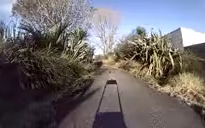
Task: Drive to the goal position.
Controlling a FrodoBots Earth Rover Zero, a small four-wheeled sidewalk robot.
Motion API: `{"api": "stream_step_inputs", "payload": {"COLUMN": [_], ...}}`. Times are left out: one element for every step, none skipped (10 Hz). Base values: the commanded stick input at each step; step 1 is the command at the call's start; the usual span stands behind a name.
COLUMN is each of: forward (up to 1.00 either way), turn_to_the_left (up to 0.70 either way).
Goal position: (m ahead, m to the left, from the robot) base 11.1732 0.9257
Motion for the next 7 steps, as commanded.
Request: {"api": "stream_step_inputs", "payload": {"forward": [0.70, 0.70, 0.70, 0.70, 0.70, 0.70, 0.70], "turn_to_the_left": [0.00, 0.00, 0.00, 0.00, 0.00, 0.00, 0.00]}}
